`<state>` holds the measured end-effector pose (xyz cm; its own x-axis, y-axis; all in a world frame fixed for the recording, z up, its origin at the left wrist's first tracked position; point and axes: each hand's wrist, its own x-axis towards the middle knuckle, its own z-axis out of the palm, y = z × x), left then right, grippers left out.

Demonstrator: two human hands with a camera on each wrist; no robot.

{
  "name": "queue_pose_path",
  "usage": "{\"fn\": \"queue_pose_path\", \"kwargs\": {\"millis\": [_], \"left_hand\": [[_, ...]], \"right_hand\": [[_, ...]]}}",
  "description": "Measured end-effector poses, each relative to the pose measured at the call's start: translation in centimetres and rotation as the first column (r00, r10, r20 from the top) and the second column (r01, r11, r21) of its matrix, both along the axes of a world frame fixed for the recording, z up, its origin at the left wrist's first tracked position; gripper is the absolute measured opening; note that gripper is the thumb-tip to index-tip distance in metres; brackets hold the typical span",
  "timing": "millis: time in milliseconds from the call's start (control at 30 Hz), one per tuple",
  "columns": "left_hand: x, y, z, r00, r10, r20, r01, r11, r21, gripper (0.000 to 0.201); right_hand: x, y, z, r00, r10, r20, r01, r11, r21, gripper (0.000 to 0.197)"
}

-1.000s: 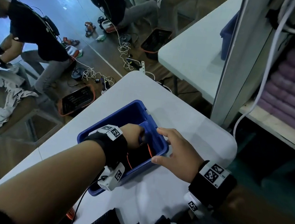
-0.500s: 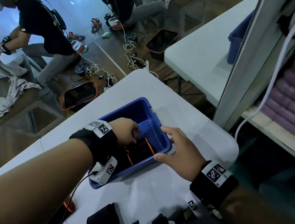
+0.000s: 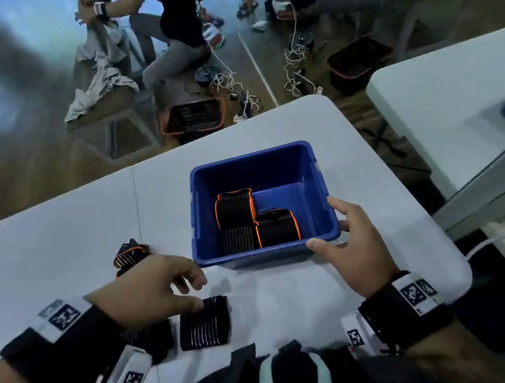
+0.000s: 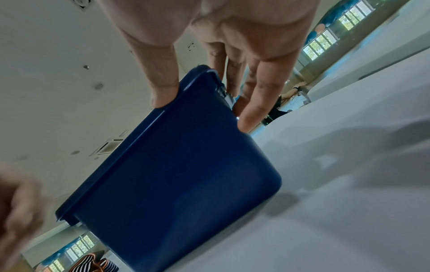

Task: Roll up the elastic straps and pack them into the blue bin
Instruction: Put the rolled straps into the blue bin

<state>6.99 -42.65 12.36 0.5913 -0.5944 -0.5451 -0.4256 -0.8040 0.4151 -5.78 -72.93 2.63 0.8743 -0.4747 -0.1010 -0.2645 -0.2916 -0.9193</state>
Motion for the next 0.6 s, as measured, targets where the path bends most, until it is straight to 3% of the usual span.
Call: {"fn": "queue_pose_path", "kwargs": {"millis": [100, 167, 367, 533, 600], "left_hand": [[-0.3, 2.2, -4.6, 0.989, -0.14, 0.037, 0.133, 0.978, 0.161, 0.067], [-0.6, 2.6, -6.5, 0.984, -0.178, 0.027, 0.168, 0.963, 0.211, 0.08], [-1.4, 2.3, -8.3, 0.982, -0.19, 0.016, 0.18, 0.952, 0.248, 0.069], [-1.6, 1.6, -9.4, 0.984, -0.179, 0.001, 0.17, 0.938, 0.301, 0.076], [-1.7, 1.5, -9.6, 0.98, -0.2, -0.011, 0.194, 0.933, 0.302, 0.064]], "right_hand": [[0.1, 0.1, 0.0, 1.0, -0.005, -0.008, 0.005, 1.0, -0.01, 0.077], [0.0, 0.0, 0.1, 1.0, 0.001, -0.018, -0.002, 1.0, -0.02, 0.077], [-0.1, 0.0, 0.3, 1.0, 0.004, -0.024, -0.005, 1.0, -0.024, 0.075], [-0.1, 0.2, 0.4, 0.999, 0.001, -0.033, -0.003, 0.999, -0.042, 0.074], [-0.1, 0.2, 0.5, 0.999, 0.004, -0.036, -0.006, 0.999, -0.041, 0.074]]}}
